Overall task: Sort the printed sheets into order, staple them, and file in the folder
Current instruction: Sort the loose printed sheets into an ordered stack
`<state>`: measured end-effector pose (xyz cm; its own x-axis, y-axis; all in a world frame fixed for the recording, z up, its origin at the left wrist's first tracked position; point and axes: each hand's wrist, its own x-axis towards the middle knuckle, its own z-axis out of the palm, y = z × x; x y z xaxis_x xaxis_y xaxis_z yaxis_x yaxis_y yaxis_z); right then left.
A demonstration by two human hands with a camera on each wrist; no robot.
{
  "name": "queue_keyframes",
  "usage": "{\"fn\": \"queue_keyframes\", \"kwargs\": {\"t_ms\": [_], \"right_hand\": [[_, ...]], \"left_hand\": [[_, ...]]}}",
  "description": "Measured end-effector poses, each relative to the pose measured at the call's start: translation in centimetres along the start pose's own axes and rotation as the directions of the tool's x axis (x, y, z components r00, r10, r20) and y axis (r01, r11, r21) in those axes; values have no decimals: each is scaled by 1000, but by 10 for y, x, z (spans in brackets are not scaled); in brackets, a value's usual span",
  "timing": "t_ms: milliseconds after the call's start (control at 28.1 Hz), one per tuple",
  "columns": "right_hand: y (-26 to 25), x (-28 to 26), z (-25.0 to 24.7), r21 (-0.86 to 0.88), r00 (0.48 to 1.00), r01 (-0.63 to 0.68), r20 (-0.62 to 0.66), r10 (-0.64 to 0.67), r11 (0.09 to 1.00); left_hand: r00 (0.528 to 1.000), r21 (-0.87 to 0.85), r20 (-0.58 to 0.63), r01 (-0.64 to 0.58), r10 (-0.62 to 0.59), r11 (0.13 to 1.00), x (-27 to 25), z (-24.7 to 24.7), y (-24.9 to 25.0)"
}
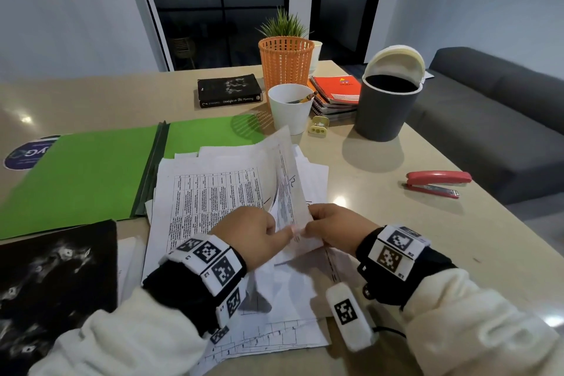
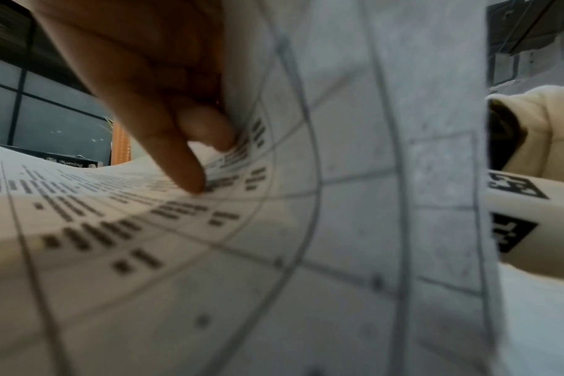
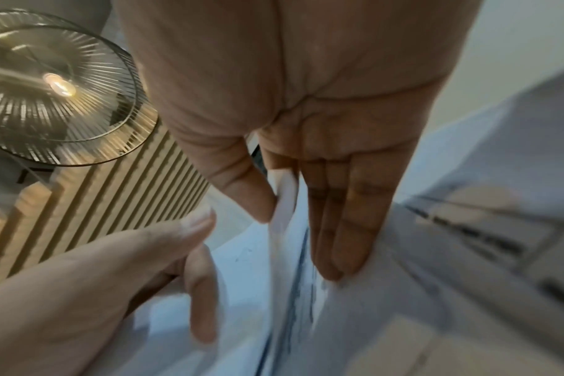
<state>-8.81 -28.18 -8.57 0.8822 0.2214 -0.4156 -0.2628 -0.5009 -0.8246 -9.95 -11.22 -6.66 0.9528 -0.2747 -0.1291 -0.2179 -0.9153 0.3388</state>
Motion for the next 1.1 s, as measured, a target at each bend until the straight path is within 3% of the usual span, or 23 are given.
{"fn": "queue_keyframes", "kwargs": {"t_ms": [178,356,499,606,819,1104], "right_hand": [[-7,-13,-7,9,999,-32,8,32,999],[-7,-15,-3,-73,992,-50,113,58,996],[-14,-17,5,-146,990,-10,141,31,989],[-19,-19,7,-205,990,15,137,13,979],[-21,-26,13,-341,993,50,118,-10,939],[-22,-28,16,-296,968,179,225,-114,938]], "left_hand": [[994,-67,-105,10,-17,998,-2,-14,-9],[977,-49,-212,-7,-4,999,-8,-35,-8],[980,113,-170,-90,108,990,-8,-41,2],[984,139,-110,-122,137,983,-5,-34,8],[997,88,-82,2,5,996,-1,-12,11],[991,-72,-124,41,-50,997,2,-12,3]]}}
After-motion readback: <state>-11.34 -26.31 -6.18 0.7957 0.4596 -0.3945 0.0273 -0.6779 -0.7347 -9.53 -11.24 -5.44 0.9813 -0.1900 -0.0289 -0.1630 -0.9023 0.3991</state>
